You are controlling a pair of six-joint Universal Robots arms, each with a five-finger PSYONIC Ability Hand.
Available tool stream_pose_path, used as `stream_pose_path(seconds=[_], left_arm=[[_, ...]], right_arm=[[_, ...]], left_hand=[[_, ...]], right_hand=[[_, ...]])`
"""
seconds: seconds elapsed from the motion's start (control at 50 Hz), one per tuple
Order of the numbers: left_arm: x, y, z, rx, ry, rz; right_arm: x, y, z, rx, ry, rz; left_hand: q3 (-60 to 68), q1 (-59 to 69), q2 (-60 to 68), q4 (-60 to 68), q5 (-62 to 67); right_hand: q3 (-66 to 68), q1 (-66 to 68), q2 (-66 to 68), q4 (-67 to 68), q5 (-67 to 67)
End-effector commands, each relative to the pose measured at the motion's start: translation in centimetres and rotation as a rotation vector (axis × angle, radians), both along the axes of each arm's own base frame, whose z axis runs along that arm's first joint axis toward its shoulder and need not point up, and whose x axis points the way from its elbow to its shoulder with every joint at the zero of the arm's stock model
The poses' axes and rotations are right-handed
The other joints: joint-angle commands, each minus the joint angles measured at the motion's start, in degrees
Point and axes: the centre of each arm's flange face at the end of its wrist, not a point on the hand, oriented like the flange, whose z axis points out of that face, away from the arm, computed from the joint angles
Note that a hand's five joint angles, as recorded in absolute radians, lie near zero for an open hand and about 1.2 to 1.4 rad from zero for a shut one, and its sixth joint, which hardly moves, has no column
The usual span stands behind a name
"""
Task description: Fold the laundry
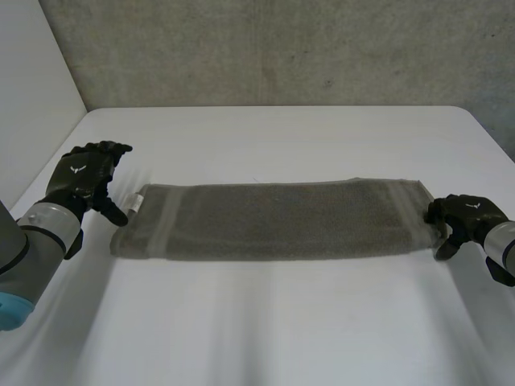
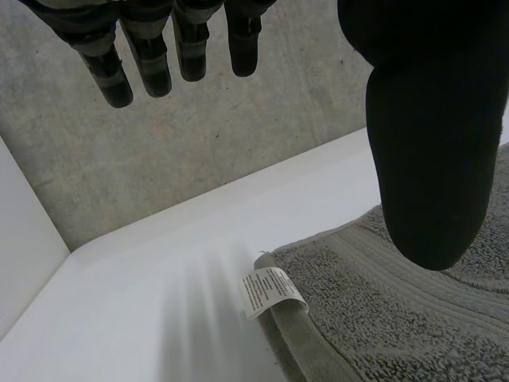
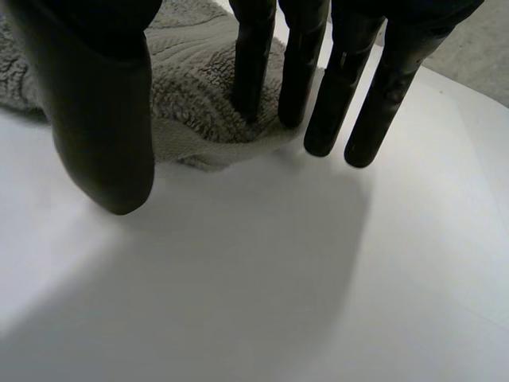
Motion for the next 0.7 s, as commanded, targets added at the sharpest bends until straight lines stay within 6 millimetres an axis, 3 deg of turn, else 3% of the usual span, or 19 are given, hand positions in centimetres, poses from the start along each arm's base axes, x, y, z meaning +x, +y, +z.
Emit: stream_pose_path(seconds=[0.02,0.42,0.5,0.54,0.7], left_arm=[[0.0,0.0,-0.1,0.002,0.001,0.001],[0.0,0.0,-0.2,0.004,-0.001,-0.001],[0.0,0.0,-0.1,0.001,0.000,-0.001],[-0.1,-0.1,-0.1,-0.003,0.000,-0.001],[-0.1,-0.1,-0.1,-0.003,0.000,-0.001]], right_arm=[[0.0,-0.5,0.1,-0.015,-0.032,-0.021],[0.4,-0.3,-0.1,0.004,-0.086,-0.033],[0.4,-0.4,-0.2,0.005,-0.085,-0.034],[0.2,-0.7,-0.1,-0.004,-0.079,-0.045],[-1.1,-2.0,0.9,-0.073,-0.009,-0.129]], left_hand=[[0.5,-0.2,0.2,0.5,-1.9],[0.5,-0.2,0.2,0.5,-1.9],[0.5,-0.2,0.2,0.5,-1.9],[0.5,-0.2,0.2,0.5,-1.9],[0.5,-0.2,0.2,0.5,-1.9]], right_hand=[[3.2,2.9,3.5,3.4,2.8],[3.0,2.8,3.3,3.3,2.7],[15.3,15.1,15.6,15.6,15.0],[42.9,42.7,43.2,43.2,42.6],[46.7,46.5,47.0,46.9,46.3]])
